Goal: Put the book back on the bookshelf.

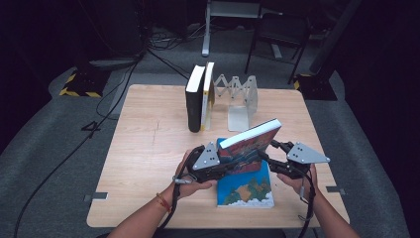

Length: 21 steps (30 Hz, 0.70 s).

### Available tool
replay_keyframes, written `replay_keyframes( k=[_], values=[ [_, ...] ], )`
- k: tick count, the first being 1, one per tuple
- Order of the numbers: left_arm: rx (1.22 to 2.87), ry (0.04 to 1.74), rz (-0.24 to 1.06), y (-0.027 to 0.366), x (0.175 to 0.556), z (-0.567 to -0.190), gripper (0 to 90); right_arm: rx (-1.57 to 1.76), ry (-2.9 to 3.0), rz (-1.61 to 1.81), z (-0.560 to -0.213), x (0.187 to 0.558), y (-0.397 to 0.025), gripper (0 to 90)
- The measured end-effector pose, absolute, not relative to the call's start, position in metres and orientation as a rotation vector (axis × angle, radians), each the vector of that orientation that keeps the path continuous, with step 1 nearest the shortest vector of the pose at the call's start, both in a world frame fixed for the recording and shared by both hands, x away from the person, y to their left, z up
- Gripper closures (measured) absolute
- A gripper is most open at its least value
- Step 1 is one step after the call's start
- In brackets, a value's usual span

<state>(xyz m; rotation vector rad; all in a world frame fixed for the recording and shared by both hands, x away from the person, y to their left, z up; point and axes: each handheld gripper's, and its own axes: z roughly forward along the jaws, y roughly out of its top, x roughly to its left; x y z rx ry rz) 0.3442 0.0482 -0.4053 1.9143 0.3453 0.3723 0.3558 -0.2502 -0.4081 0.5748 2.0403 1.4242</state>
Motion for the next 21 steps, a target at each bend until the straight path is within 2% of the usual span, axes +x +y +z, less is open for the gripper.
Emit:
replay_keyframes(
  k=[8, 9, 21],
  values=[
    [1.832, 0.368, 0.428, 0.043, 0.348, -0.370, 62.6, 0.569, 2.033, 1.400, -0.409, 0.355, -0.247, 48.2],
    [1.832, 0.368, 0.428, 0.043, 0.348, -0.370, 69.1, 0.569, 2.033, 1.400, -0.409, 0.355, -0.247, 48.2],
    [1.822, 0.407, 0.423, 0.042, 0.354, -0.367, 73.0, 0.606, 2.071, 1.376, -0.411, 0.354, -0.261, 42.4]
  ],
)
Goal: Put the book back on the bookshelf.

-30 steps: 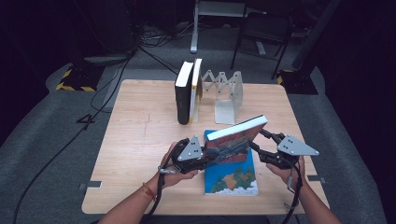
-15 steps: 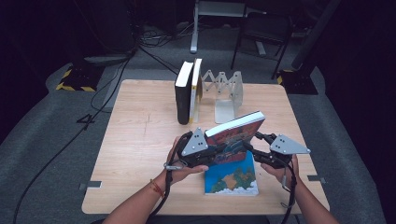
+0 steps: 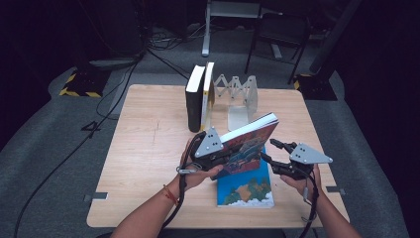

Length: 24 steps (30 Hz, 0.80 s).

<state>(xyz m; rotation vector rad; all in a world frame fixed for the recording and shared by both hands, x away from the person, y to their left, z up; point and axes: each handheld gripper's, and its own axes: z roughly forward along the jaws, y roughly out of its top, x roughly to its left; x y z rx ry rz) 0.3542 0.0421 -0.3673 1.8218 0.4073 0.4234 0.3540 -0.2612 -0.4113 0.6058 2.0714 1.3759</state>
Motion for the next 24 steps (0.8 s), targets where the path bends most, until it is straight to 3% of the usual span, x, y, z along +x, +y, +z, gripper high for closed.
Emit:
replay_keyframes(
  k=[9, 24],
  values=[
    [1.798, 0.451, 0.416, 0.043, 0.365, -0.366, 73.2, 0.647, 2.211, 1.245, -0.428, 0.350, -0.282, 38.5],
    [1.727, 0.583, 0.572, 0.054, 0.403, -0.340, 73.5, 0.719, 2.283, 1.131, -0.448, 0.349, -0.301, 33.4]
  ],
)
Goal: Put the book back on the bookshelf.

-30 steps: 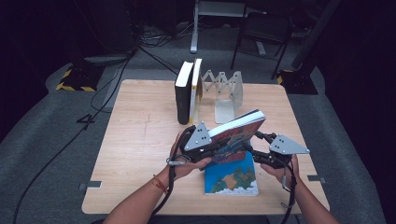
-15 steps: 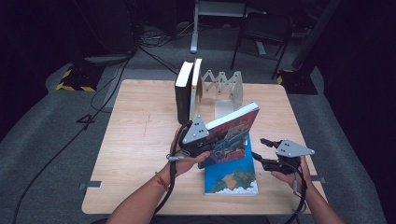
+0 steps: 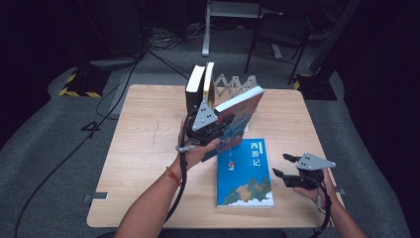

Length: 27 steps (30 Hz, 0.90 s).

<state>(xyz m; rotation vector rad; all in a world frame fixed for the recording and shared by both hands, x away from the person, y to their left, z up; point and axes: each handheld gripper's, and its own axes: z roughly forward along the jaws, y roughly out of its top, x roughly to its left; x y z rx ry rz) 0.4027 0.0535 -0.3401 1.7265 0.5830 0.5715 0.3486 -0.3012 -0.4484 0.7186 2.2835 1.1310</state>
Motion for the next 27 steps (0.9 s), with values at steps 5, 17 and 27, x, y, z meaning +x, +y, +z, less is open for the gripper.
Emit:
replay_keyframes(
  k=[5, 17, 27],
  values=[
    [1.697, 0.639, 0.607, 0.062, 0.414, -0.335, 73.5, 0.708, 2.307, 1.099, -0.454, 0.349, -0.298, 33.3],
    [1.668, 0.774, 0.726, 0.061, 0.443, -0.328, 73.4, 0.688, 2.349, 1.047, -0.462, 0.349, -0.290, 31.7],
    [1.671, 0.878, 0.782, 0.048, 0.465, -0.348, 73.4, 0.668, 2.361, 1.019, -0.466, 0.348, -0.288, 31.5]
  ],
)
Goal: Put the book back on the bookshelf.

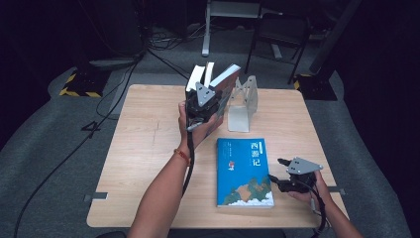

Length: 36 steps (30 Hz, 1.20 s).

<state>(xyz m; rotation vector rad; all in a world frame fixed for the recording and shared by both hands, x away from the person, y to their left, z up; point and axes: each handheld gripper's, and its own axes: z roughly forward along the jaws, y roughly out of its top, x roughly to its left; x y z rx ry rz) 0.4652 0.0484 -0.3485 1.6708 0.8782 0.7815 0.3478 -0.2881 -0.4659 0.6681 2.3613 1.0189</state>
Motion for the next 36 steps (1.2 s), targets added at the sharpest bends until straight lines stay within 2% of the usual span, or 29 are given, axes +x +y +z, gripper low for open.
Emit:
replay_keyframes(
  k=[15, 30, 36],
  values=[
    [1.638, 0.937, 0.777, 0.032, 0.481, -0.376, 73.1, 0.648, 2.368, 1.003, -0.467, 0.348, -0.287, 31.6],
    [1.723, 0.887, 0.752, 0.051, 0.461, -0.382, 71.7, 0.665, 2.375, 1.002, -0.469, 0.348, -0.287, 32.0],
    [1.711, 0.896, 0.744, 0.060, 0.460, -0.376, 70.4, 0.671, 2.378, 1.004, -0.469, 0.348, -0.287, 32.1]
  ],
)
